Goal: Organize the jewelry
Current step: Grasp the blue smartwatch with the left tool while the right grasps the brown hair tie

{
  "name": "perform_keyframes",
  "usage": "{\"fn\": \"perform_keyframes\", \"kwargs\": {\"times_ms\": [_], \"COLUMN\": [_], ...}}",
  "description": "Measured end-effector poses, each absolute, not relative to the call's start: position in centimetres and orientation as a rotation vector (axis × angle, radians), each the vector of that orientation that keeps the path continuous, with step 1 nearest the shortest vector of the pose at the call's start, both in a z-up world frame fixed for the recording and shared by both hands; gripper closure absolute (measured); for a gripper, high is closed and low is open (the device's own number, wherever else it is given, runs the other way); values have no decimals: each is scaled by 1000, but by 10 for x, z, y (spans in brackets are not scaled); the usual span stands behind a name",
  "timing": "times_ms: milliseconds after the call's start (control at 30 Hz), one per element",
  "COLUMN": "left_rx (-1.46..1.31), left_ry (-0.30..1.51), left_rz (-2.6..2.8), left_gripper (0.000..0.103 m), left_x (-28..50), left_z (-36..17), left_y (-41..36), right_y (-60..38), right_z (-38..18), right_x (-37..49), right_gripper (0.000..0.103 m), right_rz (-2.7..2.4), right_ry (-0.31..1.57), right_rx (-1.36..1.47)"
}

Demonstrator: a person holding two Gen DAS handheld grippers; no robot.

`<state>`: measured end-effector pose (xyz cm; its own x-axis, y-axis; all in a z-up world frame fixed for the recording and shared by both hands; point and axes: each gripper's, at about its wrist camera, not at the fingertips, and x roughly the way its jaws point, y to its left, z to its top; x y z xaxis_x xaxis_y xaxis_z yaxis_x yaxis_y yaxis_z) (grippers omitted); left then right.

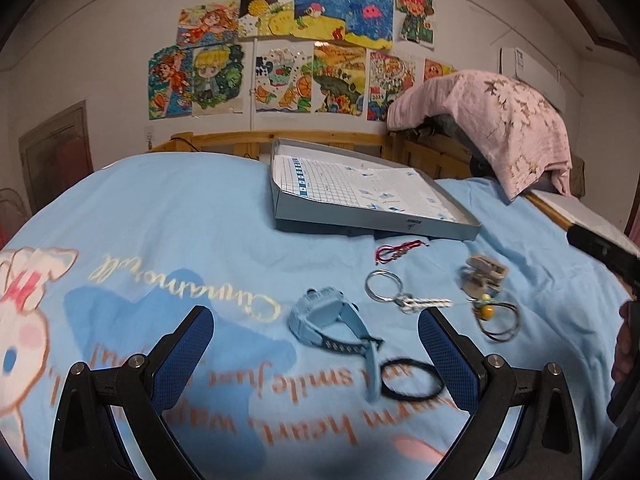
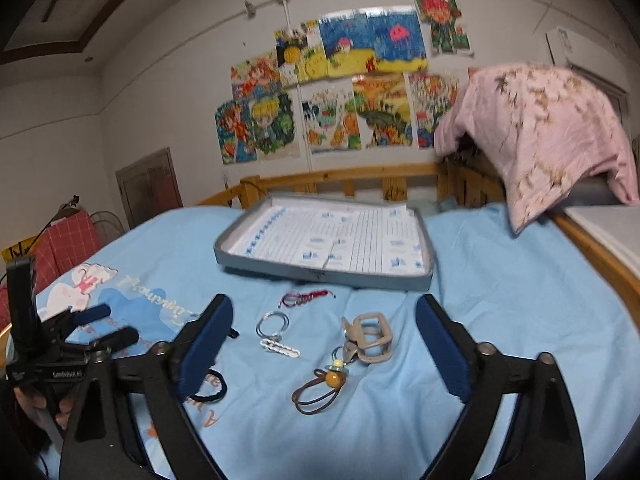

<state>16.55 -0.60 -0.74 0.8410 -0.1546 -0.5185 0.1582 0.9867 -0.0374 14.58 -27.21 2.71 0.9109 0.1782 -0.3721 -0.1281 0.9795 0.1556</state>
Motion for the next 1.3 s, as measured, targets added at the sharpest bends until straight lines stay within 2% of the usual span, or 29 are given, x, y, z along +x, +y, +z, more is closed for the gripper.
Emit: {"fn": "perform_keyframes", "kwargs": {"times_ms": [67, 133, 267, 333, 433, 500, 667, 733, 900, 1233, 1300], "left_rx": [10, 2, -5, -6, -16, -37, -60, -54, -33, -3, 17], "left_ry": [557, 568, 591, 611, 652, 676, 717, 732, 730, 724, 722], "left_rz": [-175, -187, -219, -233, -242, -252, -288, -302, -315, -337, -337], "left_gripper": [0, 1, 6, 13, 25, 31, 41, 54, 68, 76, 77], "left_x": [181, 191, 208, 215, 224, 230, 243, 246, 243, 237, 234], "left_z": [-10, -14, -26, -34, -48, -56, -69, -73, -76, -75, -74], "left_y": [-5, -4, -3, -2, 1, 3, 3, 0, -5, -14, -18], "right_y": [-272, -270, -264, -260, -256, -254, -246, -243, -236, -232, -231], "right_z": [17, 5, -20, -32, -48, -57, -76, -81, -85, -91, -91], "right_x": [156, 165, 180, 185, 197, 204, 211, 215, 216, 224, 225], "right_gripper": [25, 34, 42, 52, 54, 60, 61, 69, 75, 76, 82], "right_rz": [159, 161, 159, 153, 148, 151, 164, 171, 194, 212, 215], "right_ry": [430, 466, 555, 588, 643, 672, 722, 738, 754, 757, 750], "right_rx": [156, 174, 175, 163, 173, 177, 166, 161, 154, 162, 158]}}
